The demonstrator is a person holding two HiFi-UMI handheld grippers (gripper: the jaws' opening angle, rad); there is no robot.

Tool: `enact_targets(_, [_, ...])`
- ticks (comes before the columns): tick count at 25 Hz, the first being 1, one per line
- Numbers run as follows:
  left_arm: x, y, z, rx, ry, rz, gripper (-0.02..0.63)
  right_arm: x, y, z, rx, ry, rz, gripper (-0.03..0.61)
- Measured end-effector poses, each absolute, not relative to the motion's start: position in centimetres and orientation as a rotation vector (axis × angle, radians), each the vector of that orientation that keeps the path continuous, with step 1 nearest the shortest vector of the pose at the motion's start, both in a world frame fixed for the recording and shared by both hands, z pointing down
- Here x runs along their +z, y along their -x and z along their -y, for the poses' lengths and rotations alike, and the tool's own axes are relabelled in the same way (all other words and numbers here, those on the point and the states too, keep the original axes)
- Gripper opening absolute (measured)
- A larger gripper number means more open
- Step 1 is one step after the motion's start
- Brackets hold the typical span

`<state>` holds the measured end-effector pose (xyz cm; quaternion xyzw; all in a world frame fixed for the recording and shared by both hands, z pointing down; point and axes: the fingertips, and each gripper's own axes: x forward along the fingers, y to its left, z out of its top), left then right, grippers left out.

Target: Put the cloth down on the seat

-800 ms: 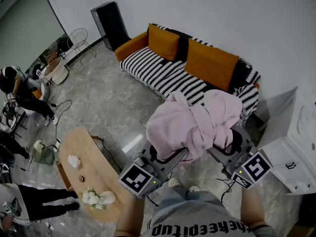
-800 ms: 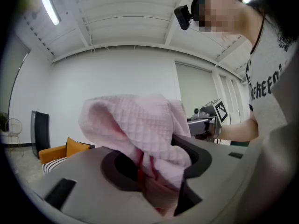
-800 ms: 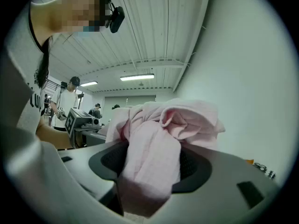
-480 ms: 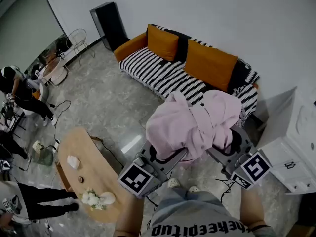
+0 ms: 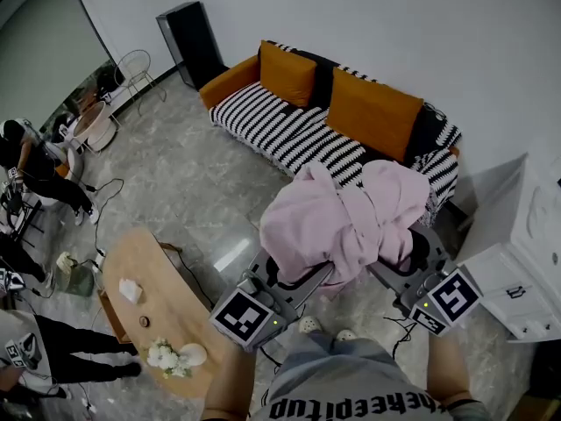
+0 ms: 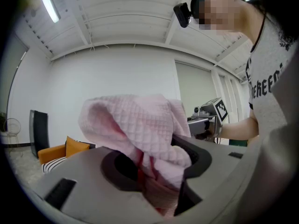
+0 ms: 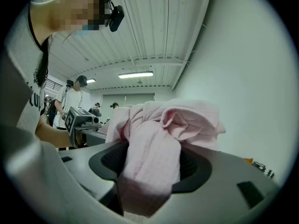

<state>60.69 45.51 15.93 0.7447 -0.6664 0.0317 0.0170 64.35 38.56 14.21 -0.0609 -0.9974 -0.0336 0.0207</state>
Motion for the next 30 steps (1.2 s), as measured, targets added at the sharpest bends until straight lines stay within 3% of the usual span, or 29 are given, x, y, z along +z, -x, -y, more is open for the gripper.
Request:
enact_targets(20, [17.2,-52.8,-44.4,0.086,-2.398,1.982,0.227,15.4,-57.1,-37.8,-0.123,0.078,3.067,0.275])
enact_targets(30, [19.0,-49.3,-38.6,0.078,-2.351,1.958,0.227,17.2,-53.6,-31.9,-0.092,0.090,3.023,0.275])
